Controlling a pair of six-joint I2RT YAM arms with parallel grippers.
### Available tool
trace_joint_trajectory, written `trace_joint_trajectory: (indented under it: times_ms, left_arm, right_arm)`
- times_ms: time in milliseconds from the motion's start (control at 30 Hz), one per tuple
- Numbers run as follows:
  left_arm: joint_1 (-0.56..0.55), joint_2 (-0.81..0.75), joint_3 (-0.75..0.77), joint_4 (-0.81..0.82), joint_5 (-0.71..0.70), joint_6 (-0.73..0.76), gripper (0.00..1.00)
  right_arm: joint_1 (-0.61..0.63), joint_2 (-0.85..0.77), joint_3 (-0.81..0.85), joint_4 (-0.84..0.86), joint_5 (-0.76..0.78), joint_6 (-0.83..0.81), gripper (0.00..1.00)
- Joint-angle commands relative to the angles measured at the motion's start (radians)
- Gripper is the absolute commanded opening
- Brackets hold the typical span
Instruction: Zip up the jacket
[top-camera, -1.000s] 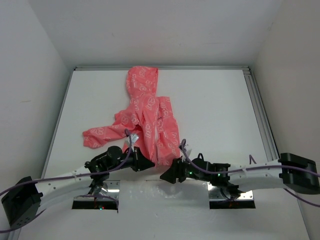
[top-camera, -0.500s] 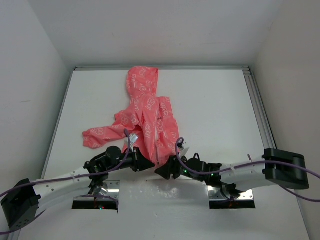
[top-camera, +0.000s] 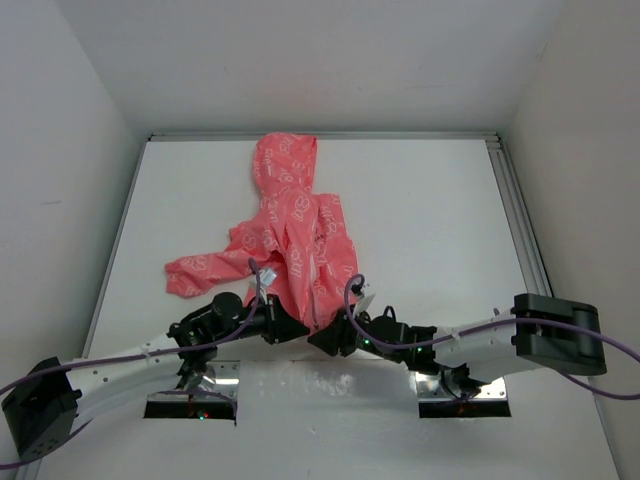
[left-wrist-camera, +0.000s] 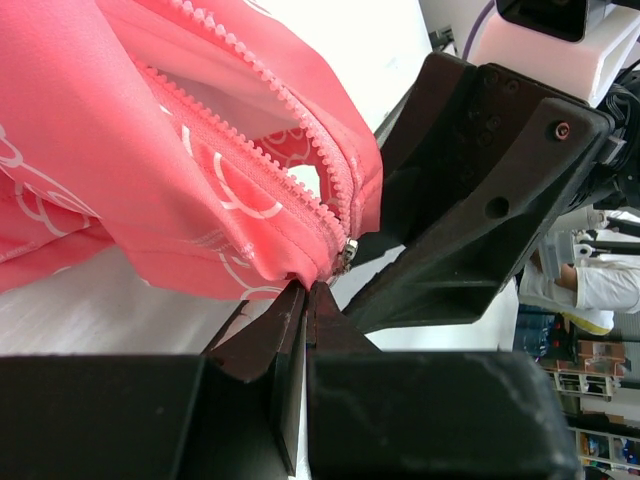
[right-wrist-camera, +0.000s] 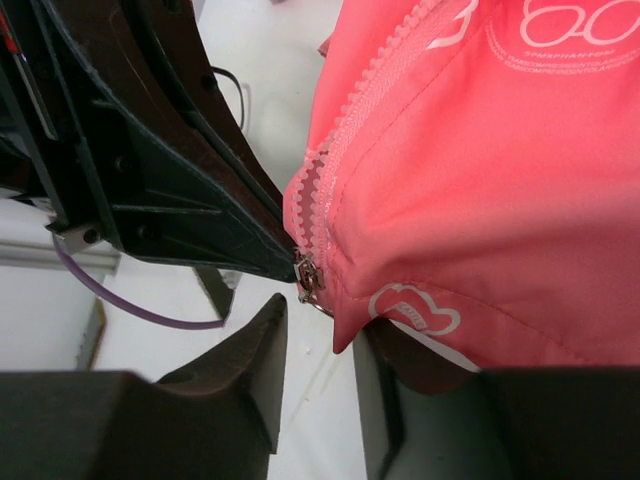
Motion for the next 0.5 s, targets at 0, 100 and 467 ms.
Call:
trace_joint_trajectory:
  times_ms: [0, 100, 467]
  left_arm:
    - [-0.011, -0.015, -0.024, 0.040, 0.018, -0.005, 0.00]
    - [-0.011, -0.013, -0.025, 0.039, 0.021, 0.000, 0.00]
    - [-0.011, -0.007, -0.024, 0.016, 0.001, 0.021, 0.00]
  right_arm:
    - [0.004, 0.000, 0.027, 0.083, 0.033, 0.004, 0.31]
    - [0.005, -0.001, 0.022, 0.088, 0.037, 0.006, 0.22]
    - [0.005, -0.049, 0.033, 0.028, 0.005, 0.067, 0.00]
